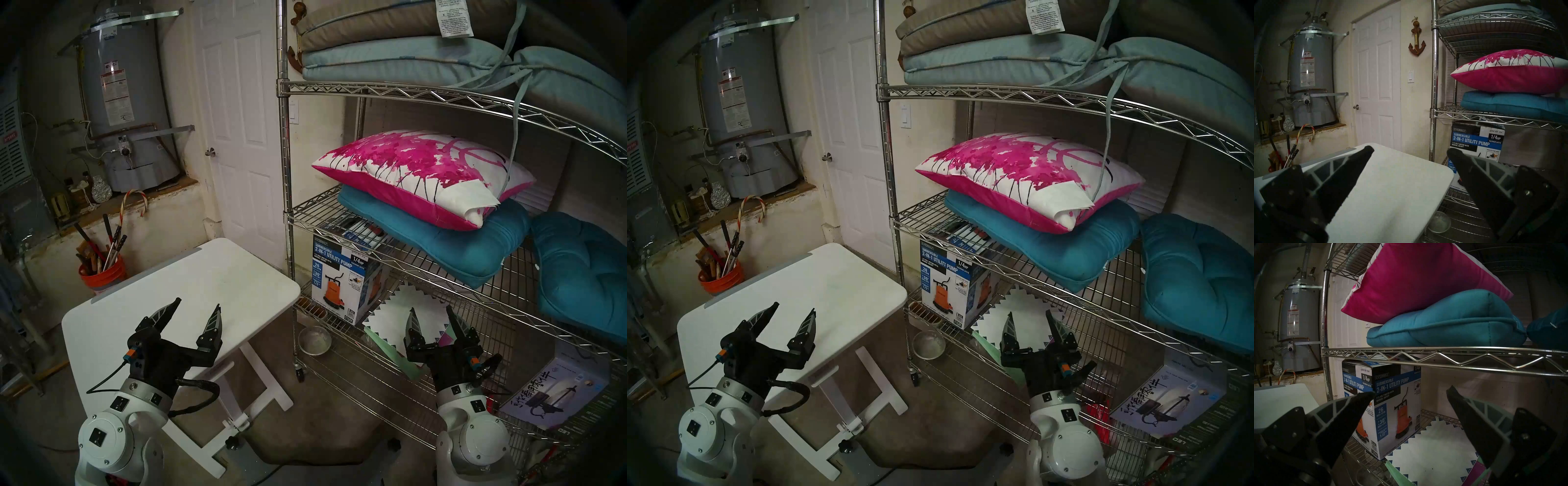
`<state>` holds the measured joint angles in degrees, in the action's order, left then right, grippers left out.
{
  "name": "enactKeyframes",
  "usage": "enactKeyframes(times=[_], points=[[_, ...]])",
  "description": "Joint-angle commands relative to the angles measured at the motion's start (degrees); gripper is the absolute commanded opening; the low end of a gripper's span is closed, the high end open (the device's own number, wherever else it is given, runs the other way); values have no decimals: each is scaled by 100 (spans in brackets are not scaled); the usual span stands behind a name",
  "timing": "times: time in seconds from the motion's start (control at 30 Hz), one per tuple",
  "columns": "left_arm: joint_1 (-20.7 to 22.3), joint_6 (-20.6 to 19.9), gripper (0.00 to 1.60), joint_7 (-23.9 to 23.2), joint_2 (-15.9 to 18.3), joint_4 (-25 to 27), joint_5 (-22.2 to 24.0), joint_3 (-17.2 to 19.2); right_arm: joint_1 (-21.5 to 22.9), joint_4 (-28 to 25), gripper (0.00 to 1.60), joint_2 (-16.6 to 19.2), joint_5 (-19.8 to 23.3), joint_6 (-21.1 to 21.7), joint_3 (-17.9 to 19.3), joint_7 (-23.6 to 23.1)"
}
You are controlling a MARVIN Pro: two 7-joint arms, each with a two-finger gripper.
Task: Take cushion off the shelf
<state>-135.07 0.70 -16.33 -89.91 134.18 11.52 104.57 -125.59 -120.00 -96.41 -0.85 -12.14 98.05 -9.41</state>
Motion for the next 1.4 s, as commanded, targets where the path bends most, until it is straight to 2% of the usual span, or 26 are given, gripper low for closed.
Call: enactKeyframes(times=[0.0,0.67,0.8,1.03,1.37], points=[[4,10,160,2,-3,99,0,-2,8,-106,160,2,0,-18,-3,-3],[4,10,160,0,-4,99,-1,-2,8,-106,160,3,1,-19,-3,-2],[5,11,160,-1,-4,97,0,-1,-84,-255,160,23,-57,-164,-68,-42],[9,14,160,-3,-3,91,1,-1,-614,-709,160,110,-558,-575,-229,-87],[12,16,160,-6,-2,86,2,0,-1411,-1109,160,150,-1719,-1494,-446,-17]])
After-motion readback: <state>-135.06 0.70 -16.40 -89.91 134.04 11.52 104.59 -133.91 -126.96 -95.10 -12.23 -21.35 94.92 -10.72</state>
